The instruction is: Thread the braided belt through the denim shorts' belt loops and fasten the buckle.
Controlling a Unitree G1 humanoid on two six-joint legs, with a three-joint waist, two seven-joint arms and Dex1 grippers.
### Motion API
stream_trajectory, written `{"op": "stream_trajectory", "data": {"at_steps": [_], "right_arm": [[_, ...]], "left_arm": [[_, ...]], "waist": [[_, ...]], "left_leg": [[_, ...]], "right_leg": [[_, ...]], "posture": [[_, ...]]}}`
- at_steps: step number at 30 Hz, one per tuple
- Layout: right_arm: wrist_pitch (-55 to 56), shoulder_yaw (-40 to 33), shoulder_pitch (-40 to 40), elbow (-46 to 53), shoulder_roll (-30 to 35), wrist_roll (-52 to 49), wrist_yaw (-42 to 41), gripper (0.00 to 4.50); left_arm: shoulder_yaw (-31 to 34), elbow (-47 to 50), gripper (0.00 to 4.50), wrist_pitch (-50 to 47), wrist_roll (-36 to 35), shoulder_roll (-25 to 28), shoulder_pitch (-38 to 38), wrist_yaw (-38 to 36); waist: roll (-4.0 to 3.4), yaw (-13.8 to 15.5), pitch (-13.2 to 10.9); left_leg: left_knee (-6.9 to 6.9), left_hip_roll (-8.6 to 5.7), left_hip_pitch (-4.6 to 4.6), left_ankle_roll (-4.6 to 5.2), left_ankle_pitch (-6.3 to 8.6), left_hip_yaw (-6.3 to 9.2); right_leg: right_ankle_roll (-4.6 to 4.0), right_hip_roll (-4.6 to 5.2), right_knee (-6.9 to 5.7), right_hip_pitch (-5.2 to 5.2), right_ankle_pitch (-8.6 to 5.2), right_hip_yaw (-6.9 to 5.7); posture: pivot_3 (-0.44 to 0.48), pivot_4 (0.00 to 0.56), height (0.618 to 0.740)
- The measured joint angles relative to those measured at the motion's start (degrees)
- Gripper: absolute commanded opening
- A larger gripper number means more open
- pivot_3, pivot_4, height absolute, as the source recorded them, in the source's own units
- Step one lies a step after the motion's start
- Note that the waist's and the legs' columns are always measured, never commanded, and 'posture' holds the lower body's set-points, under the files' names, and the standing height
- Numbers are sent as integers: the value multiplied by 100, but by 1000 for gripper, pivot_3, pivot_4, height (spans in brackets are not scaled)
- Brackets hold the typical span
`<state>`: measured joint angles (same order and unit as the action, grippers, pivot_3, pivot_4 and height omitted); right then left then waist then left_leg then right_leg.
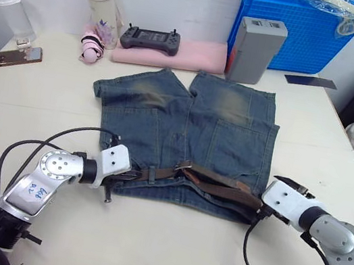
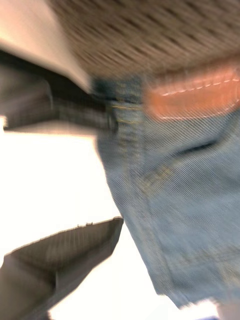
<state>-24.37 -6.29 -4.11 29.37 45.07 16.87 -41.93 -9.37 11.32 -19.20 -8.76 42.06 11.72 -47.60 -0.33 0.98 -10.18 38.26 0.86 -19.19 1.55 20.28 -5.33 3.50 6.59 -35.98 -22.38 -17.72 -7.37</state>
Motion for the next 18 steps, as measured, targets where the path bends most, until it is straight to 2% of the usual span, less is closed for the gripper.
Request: {"op": "stream_trajectory", "data": {"at_steps": [6,10,13,18], "right_arm": [[-138,-335,164,1315,-17,-1200,-618,4415],[-240,137,220,1811,-154,-1572,-684,4415],[-211,920,76,1818,-385,-1268,-301,4415],[62,1690,-200,1616,-644,-239,576,4415]], "left_arm": [[21,-28,0,63,2,33,4,3],[23,-70,0,177,3,33,17,5],[37,-74,0,302,4,34,4,9],[129,-80,0,791,105,132,-227,55]], "waist": [[0,10,0],[17,16,1],[24,25,1],[33,16,-2]], "left_leg": [[-27,5,0,-45,-32,8],[-26,5,-1,-41,-30,5],[-26,5,-8,-43,-28,4],[-27,6,-11,-52,-25,3]], "right_leg": [[-14,-11,-1,-11,-3,-5],[-14,-9,2,-11,-3,-2],[-15,-8,4,-20,-4,-2],[-20,-9,4,-25,-7,-4]], "posture": [[0,150,728],[0,150,728],[0,150,728],[0,150,728]]}}
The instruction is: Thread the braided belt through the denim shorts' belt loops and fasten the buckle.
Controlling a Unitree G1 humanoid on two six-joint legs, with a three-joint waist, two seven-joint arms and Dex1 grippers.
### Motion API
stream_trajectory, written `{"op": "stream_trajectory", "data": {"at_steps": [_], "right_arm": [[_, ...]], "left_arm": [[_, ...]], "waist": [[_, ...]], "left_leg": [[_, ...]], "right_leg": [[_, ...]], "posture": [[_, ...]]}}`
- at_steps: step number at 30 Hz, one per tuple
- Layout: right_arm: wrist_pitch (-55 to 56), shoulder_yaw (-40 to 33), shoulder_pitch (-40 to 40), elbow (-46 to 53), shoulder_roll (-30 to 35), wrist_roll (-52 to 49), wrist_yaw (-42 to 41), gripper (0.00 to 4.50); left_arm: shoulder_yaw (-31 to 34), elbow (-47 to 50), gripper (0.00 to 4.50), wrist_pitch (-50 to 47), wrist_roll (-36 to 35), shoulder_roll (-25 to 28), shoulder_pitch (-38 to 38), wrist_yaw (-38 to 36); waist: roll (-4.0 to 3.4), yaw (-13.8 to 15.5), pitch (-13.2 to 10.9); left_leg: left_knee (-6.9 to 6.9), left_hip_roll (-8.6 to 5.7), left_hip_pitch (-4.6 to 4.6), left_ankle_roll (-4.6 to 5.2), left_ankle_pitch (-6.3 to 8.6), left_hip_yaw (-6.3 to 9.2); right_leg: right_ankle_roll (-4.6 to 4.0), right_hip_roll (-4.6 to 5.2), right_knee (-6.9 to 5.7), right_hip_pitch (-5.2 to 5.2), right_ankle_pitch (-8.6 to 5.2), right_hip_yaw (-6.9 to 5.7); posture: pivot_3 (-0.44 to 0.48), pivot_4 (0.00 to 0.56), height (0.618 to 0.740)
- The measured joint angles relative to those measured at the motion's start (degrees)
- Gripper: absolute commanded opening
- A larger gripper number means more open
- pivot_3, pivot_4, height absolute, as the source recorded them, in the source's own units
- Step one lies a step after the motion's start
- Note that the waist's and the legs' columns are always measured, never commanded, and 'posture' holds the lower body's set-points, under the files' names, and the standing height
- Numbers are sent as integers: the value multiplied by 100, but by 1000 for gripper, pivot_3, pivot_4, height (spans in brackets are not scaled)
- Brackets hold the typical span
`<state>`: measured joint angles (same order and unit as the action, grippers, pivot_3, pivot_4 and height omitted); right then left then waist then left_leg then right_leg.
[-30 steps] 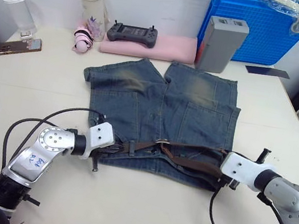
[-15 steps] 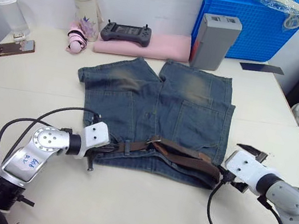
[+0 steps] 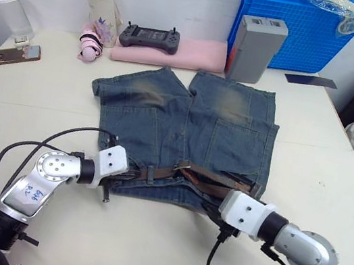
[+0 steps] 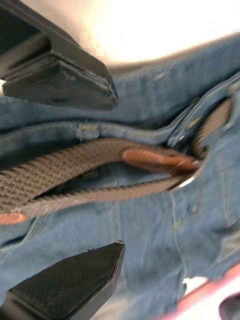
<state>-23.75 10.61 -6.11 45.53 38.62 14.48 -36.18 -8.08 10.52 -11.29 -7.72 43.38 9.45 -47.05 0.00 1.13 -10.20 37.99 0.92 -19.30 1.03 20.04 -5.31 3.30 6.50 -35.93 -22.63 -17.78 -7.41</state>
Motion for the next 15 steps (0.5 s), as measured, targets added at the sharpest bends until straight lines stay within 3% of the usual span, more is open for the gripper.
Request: {"op": "stream_trajectory", "data": {"at_steps": [4,10,12,15], "right_arm": [[-127,91,-355,-269,-547,84,390,4415],[-302,-207,-449,-429,-605,-379,248,4415],[-524,-614,-388,-374,-650,-961,-31,4415],[-835,-1154,-267,-168,-530,-1957,-588,4415]], "left_arm": [[109,-60,0,911,378,334,-290,151],[304,-364,0,1510,617,345,-356,492],[519,-447,0,1487,514,232,-369,558],[1018,-244,0,840,-326,137,-540,373]], "waist": [[4,-82,0],[7,-128,-6],[11,-127,-14],[27,-126,-39]], "left_leg": [[-9,3,1,-4,1,-3],[-9,7,0,28,16,1],[-9,7,-2,31,15,1],[-9,7,-15,38,18,5]], "right_leg": [[-6,-1,-2,-4,-3,0],[-7,-1,-5,-7,-4,-2],[-7,-1,-5,-8,-4,-2],[-7,-1,0,-13,-4,-6]], "posture": [[0,150,728],[0,150,728],[0,150,728],[0,150,728]]}}
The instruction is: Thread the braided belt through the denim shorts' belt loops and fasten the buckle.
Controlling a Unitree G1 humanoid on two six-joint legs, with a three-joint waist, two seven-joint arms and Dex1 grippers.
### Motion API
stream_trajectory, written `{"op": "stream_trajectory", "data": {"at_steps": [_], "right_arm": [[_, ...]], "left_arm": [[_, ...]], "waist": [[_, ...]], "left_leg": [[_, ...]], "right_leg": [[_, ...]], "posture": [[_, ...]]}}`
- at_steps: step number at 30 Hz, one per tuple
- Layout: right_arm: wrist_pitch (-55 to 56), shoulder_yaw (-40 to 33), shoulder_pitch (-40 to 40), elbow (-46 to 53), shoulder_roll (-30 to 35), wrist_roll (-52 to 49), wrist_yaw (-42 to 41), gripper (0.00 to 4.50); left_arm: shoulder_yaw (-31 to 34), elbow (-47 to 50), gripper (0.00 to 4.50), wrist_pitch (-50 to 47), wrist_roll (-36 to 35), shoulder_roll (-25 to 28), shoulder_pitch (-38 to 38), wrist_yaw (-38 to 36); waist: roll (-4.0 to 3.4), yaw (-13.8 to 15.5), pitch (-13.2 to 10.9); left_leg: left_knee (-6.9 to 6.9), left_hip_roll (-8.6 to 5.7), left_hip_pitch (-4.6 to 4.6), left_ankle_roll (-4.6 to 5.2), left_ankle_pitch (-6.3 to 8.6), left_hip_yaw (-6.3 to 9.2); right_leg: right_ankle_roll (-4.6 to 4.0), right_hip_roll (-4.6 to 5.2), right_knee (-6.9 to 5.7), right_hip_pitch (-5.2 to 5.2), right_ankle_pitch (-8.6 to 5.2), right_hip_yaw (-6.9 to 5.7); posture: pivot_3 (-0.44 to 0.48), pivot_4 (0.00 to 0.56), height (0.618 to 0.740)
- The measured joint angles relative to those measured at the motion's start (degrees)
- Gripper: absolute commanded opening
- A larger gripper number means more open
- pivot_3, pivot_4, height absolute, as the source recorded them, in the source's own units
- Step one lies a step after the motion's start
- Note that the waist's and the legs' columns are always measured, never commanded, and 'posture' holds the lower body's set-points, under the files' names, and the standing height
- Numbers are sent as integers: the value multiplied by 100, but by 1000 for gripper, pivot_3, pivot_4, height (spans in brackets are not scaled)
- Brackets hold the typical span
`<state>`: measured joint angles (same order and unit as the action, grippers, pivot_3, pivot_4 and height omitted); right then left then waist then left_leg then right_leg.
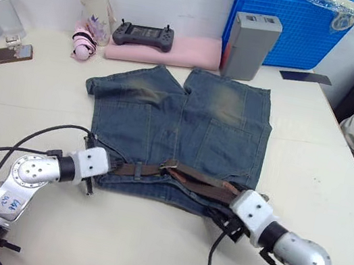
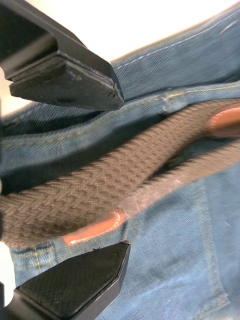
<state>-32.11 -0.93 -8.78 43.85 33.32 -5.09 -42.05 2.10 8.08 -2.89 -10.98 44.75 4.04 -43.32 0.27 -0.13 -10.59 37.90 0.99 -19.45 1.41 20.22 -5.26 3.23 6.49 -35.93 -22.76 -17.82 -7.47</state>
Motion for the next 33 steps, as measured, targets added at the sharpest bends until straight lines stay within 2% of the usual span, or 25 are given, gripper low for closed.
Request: {"op": "stream_trajectory", "data": {"at_steps": [4,8,12,14,18,19,25,33], "right_arm": [[-613,-704,428,123,105,-1267,-445,4415],[-1036,-1185,602,76,442,-2056,-643,4415],[-1333,-1754,801,-129,720,-2690,-710,4500],[-1477,-2069,844,-203,856,-2992,-703,4500],[-1564,-2236,969,-397,1033,-3242,-605,4500],[-1569,-2262,965,-453,1101,-3286,-606,4500],[-1548,-2277,1029,-822,1218,-3353,-519,4500],[-1406,-2238,1039,-1016,1382,-3360,-500,4500]], "left_arm": [[759,920,0,-1489,-1611,346,-335,-551],[1667,1466,0,-2826,-2961,734,-611,-756],[2625,1687,1430,-3926,-3990,1165,-1011,-947],[3088,1822,2378,-4312,-4373,1304,-1185,-1071],[3330,1885,4249,-4359,-4432,1245,-1102,-915],[3321,1886,4461,-4258,-4313,1169,-1084,-828],[3033,1840,4461,-3726,-3569,933,-1155,-733],[2870,1803,4461,-3271,-3113,782,-1092,-729]], "waist": [[18,5,-36],[12,20,-58],[12,16,-77],[9,14,-82],[4,25,-87],[2,32,-88],[3,50,-90],[2,46,-90]], "left_leg": [[7,-1,-18,-21,-8,4],[9,-5,-33,-14,-4,10],[13,-7,-42,-12,-3,12],[14,-8,-43,-11,-2,12],[14,-8,-40,-16,-3,11],[13,-9,-39,-17,-3,11],[13,-9,-44,-18,-2,10],[15,-9,-58,-17,-3,9]], "right_leg": [[2,0,18,0,1,-5],[7,1,39,0,3,-11],[11,0,43,-1,4,-14],[11,0,45,-1,4,-13],[12,0,39,-1,4,-13],[12,0,38,-1,4,-12],[12,0,38,-6,5,-11],[14,0,38,-17,6,-14]], "posture": [[0,150,728],[0,150,728],[0,150,728],[0,150,728],[0,150,728],[0,150,728],[0,150,728],[0,150,728]]}}
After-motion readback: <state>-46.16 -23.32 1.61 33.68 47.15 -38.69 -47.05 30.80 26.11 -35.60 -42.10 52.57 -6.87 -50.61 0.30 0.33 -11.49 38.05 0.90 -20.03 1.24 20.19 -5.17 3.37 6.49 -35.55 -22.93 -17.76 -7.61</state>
